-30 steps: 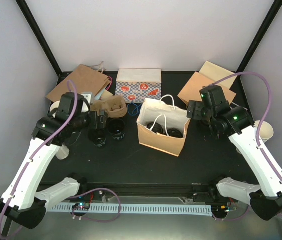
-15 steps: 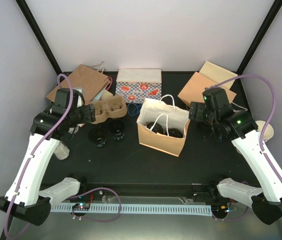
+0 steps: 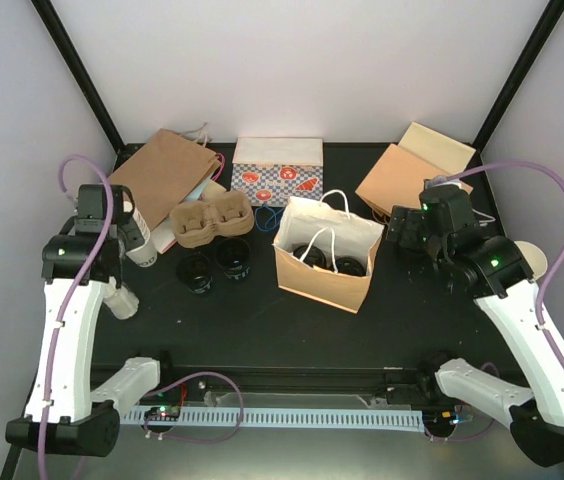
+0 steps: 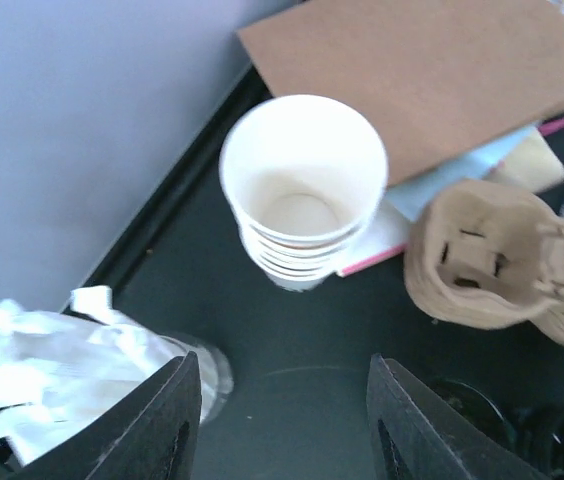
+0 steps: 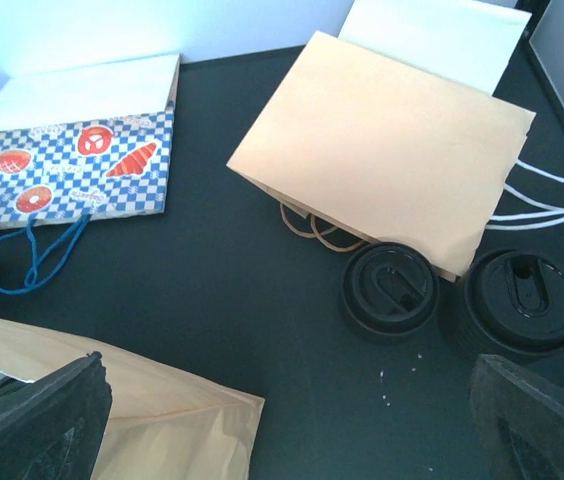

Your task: Pack the takeout coffee

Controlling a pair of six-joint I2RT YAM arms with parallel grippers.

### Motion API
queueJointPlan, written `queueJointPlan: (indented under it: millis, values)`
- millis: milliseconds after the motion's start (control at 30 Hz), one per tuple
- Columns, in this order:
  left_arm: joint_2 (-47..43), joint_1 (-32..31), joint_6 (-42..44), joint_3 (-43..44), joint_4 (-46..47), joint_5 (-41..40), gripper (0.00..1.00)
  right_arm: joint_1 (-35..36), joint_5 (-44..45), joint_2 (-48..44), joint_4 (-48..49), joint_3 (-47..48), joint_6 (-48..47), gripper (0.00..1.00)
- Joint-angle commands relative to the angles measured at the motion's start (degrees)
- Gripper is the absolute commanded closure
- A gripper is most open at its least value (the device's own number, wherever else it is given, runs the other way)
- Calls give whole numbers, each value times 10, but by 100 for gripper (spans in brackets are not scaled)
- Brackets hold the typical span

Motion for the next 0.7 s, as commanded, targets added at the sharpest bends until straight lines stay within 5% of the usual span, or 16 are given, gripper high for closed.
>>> queueJointPlan:
  millis: [0,267,667]
  values:
    - [-17,42,-2,29,-9,-55,52,-2,14,-19,20,-9,0,0]
    - [-25,88,6,49,-16,-133,53,-3,-9,-25,35,-29,-8,0]
    - [-14,158,-8,-8,17,-45,54,-3,-32,-15,39,-29,-13,0]
